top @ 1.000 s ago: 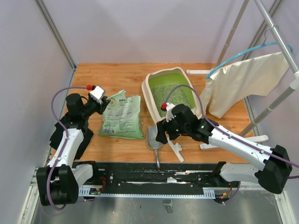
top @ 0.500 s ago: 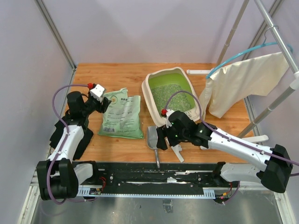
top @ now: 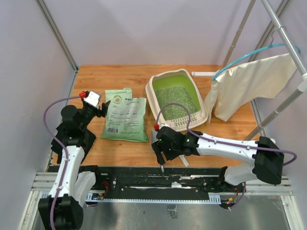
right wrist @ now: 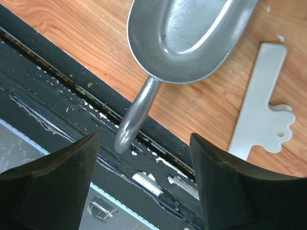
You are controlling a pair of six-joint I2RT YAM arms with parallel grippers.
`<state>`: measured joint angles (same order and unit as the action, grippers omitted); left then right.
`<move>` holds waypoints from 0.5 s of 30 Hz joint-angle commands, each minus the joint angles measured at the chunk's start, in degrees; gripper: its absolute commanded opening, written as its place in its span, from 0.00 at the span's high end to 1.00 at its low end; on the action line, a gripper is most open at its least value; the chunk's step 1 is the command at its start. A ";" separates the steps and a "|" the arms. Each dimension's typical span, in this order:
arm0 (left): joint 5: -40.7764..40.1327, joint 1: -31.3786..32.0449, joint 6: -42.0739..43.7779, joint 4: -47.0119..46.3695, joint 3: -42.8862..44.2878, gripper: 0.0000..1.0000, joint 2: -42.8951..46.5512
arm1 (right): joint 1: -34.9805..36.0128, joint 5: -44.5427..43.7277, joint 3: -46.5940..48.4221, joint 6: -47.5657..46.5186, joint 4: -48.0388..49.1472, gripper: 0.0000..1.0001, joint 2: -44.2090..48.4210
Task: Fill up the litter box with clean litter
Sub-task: Pick up the spatula from the center of the board.
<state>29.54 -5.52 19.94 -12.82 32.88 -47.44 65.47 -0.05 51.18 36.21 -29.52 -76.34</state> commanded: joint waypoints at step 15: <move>-4.37 1.38 -35.98 0.78 -9.32 0.28 24.88 | 7.03 -15.87 4.78 10.95 2.61 0.33 -14.51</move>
<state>24.51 -5.10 -4.34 -14.33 23.86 -24.03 71.29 -9.32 53.84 44.10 -28.88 -87.92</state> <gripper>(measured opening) 0.725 0.702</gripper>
